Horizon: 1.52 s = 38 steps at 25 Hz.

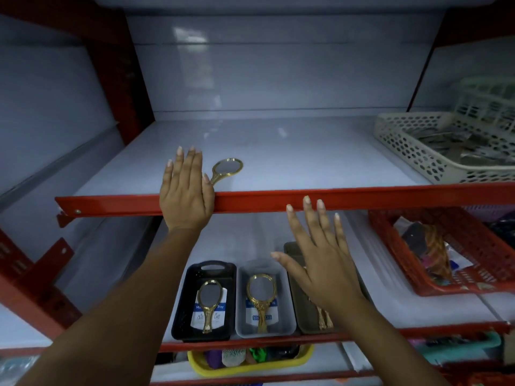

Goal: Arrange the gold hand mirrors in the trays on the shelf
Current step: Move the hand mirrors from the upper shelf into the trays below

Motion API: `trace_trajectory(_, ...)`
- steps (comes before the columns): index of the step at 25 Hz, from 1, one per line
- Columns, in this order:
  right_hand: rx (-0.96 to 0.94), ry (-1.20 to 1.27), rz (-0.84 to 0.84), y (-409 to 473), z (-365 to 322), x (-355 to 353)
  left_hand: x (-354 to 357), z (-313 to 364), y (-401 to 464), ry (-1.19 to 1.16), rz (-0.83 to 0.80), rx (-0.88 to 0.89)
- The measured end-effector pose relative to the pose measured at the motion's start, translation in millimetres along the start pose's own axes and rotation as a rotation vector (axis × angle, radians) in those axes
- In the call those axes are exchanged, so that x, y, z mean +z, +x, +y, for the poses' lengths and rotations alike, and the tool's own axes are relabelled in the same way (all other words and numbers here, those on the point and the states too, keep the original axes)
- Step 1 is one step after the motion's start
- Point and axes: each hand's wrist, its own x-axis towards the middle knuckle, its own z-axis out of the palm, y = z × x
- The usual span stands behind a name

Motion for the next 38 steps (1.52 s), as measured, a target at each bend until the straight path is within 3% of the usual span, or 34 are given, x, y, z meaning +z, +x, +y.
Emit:
trace_trajectory(8,-0.06,0.193,0.004,83.7,-33.2,-32.3,-8.7,-1.1,3.0,-0.006,-0.128,-0.005)
trace_trajectory(14,-0.024,0.268,-0.13,148.8,-51.6,-22.2,-19.1,-17.1,7.9,0.0,-0.266,0.051)
trace_trajectory(18,0.001,0.411,-0.342,187.4,-73.4,-10.0,-24.4,-46.7,9.4,0.029,-0.304,-0.004)
trace_trajectory(26,0.114,0.226,-0.358,219.3,-101.9,2.9,-21.1,-64.4,3.3,-0.039,-0.233,-0.015)
trace_trajectory(32,0.131,0.043,-0.489,230.9,-92.5,-19.7,-21.9,-63.6,3.8,-0.057,-0.218,-0.023)
trace_trajectory(38,0.244,0.123,-0.645,242.7,-76.3,-17.0,-20.3,-57.4,2.7,-0.067,-0.228,-0.027)
